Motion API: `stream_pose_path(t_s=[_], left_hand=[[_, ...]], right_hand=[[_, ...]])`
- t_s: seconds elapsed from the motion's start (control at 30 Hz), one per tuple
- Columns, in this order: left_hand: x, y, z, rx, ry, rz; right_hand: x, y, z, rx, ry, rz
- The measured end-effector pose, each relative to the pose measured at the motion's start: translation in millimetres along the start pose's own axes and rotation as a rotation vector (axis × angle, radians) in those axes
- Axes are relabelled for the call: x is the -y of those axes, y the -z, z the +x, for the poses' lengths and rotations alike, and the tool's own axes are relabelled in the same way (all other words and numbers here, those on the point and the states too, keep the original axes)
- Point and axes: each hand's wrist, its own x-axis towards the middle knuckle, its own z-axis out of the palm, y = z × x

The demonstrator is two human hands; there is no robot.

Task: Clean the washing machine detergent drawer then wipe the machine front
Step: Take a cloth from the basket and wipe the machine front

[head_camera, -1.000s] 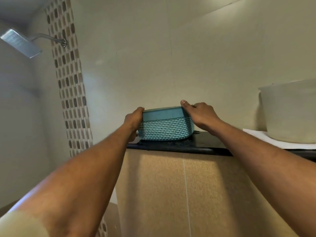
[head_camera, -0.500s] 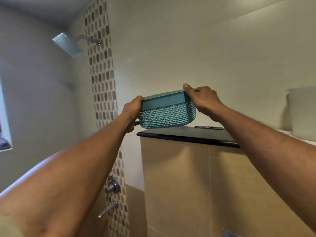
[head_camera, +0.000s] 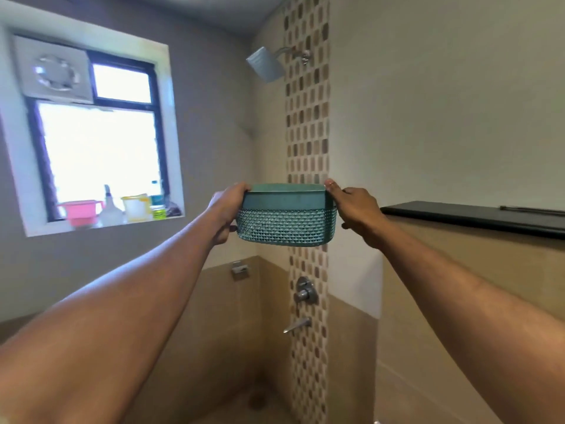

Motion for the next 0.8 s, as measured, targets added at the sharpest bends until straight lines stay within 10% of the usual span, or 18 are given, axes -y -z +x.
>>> stream_pose_path(t_s=[0.8], left_hand=[[158.4, 448.3, -153.3, -0.779, 0.28, 0.056]], right_hand=[[90.0, -447.2, -199.6, 0.772, -0.025, 0.321]])
